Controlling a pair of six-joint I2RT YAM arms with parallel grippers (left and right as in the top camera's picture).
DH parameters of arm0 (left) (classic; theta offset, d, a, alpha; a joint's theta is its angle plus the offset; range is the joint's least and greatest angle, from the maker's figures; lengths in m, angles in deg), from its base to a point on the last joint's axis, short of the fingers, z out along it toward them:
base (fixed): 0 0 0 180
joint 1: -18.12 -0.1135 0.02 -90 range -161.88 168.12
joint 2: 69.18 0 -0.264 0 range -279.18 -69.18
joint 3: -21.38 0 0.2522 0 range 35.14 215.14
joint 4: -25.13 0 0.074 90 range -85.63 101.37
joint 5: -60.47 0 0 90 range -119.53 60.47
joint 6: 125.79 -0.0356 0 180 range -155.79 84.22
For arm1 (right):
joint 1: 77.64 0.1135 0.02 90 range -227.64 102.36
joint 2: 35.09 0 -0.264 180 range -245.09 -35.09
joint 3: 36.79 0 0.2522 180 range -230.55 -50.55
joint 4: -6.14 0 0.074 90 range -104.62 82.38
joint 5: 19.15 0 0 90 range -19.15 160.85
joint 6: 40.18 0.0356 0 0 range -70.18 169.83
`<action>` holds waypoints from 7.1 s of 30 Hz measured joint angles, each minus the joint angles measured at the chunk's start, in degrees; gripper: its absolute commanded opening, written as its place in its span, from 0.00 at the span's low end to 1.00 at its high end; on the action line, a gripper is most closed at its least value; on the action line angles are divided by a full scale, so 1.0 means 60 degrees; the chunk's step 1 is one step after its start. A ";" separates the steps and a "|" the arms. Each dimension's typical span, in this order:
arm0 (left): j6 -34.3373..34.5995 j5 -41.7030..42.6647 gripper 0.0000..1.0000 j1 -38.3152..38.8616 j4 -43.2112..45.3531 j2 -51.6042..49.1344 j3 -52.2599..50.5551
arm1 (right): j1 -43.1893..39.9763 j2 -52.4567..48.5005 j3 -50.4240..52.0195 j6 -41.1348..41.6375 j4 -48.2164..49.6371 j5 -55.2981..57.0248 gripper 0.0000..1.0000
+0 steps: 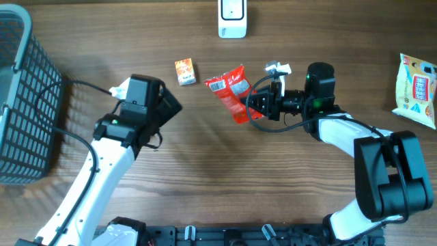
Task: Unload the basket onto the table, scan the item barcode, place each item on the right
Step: 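Lift the red bag with the right gripper up to the scanner, then carry the red bag to the right edge and release it, then retract the right gripper toward the table center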
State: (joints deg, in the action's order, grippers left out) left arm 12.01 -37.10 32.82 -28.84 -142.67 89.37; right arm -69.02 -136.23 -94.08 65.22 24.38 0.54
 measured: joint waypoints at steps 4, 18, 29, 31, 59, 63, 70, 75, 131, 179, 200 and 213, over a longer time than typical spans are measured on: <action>-0.0033 -0.0280 1.00 -0.0335 -0.0120 -0.0011 0.0000 | 0.0000 0.0036 -0.0004 0.0401 0.0018 0.0820 0.04; -0.0040 -0.0419 1.00 -0.0364 -0.0127 -0.0073 0.0000 | 0.0834 0.2565 -0.0867 -0.1228 -0.4801 0.9267 0.04; -0.0066 -0.0419 1.00 -0.0364 -0.0135 -0.0076 0.0000 | 0.3271 0.1916 -0.1373 -0.6426 -0.1705 1.6899 0.05; -0.0066 -0.0419 1.00 -0.0364 -0.0131 -0.0084 0.0000 | 0.3271 0.1366 -0.1399 -0.7362 -0.0550 1.7187 0.05; -0.0069 -0.0419 1.00 -0.0364 -0.0131 -0.0091 0.0000 | 0.3016 -0.5377 -0.7173 -1.5354 0.3366 1.5212 0.04; -0.0069 -0.0419 1.00 -0.0364 -0.0131 -0.0091 0.0000 | 0.2965 -0.5792 -0.7180 -1.5693 0.3322 1.5223 0.04; -0.0069 -0.0419 1.00 -0.0364 -0.0131 -0.0091 0.0000 | 0.2925 -0.5876 -0.7198 -1.6305 0.3825 1.5515 0.04; -0.0069 -0.0423 1.00 -0.0364 -0.0131 -0.0091 0.0000 | 0.2484 -0.5876 -0.7198 -1.6506 0.3814 1.6520 0.04; -0.0069 -0.0423 1.00 -0.0364 -0.0131 -0.0091 0.0000 | -0.2816 -0.5413 -0.6976 -0.9599 -0.4142 2.4334 1.00; -0.0069 -0.0452 1.00 -0.0364 -0.0146 -0.0091 0.0000 | -0.0229 -0.0157 -0.5967 0.1690 -1.4662 0.7424 0.93; -0.0069 -0.0448 1.00 -0.0364 -0.0149 -0.0091 0.0000 | 0.3523 0.1603 -0.5963 0.2182 -1.3788 0.7351 1.00; -0.0069 -0.0448 1.00 -0.0364 -0.0146 -0.0091 0.0000 | 0.3555 0.1603 -0.5963 0.2871 -1.3686 0.7592 1.00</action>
State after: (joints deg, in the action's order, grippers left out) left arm 11.59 -39.79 30.63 -29.71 -143.22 89.37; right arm -47.68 -126.61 -129.86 82.45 -57.73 46.09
